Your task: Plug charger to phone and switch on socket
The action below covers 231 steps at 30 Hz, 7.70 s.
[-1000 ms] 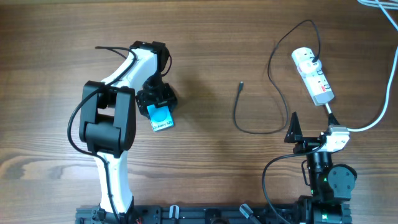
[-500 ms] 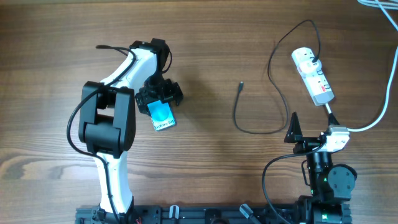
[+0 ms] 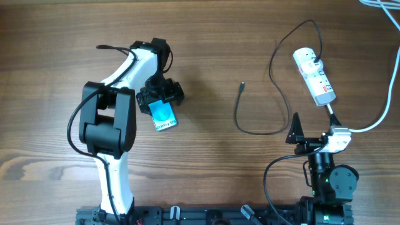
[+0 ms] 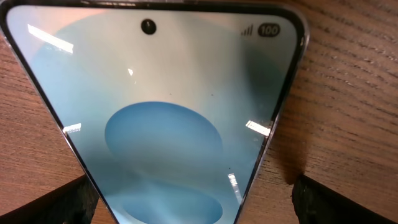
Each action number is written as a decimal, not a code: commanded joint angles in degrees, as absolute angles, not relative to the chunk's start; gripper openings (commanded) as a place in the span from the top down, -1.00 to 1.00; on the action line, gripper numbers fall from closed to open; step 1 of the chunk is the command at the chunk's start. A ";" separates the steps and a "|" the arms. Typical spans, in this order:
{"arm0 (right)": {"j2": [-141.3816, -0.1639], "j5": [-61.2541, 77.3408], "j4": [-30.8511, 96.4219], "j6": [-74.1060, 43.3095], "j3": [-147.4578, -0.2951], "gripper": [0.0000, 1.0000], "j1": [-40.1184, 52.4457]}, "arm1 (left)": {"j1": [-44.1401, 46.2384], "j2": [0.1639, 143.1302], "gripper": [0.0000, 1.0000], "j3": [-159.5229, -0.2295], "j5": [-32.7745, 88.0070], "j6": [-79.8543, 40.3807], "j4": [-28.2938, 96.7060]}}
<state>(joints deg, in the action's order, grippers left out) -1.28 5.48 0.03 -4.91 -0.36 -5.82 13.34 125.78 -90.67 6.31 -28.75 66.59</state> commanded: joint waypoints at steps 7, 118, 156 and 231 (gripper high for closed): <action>-0.97 4.67 -0.16 -5.58 -0.30 -0.99 -6.17 | 13.78 127.63 -1.00 -89.89 3.40 -29.39 65.12; -0.97 4.67 -0.16 -5.58 -0.30 -1.00 -6.17 | 13.78 118.26 -1.00 -72.95 -0.71 -33.23 45.34; -0.97 4.67 -0.16 -5.56 -0.30 -0.99 -6.17 | 14.35 117.67 -0.29 -72.97 1.06 -33.47 49.98; -110.50 43.24 -15.62 -23.16 -48.14 -0.57 35.97 | 14.37 112.92 -0.16 -72.97 23.14 -19.77 53.87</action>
<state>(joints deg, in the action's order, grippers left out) -109.56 45.76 -14.68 -22.72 -47.42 34.59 14.00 113.32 -73.45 17.30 -23.66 53.76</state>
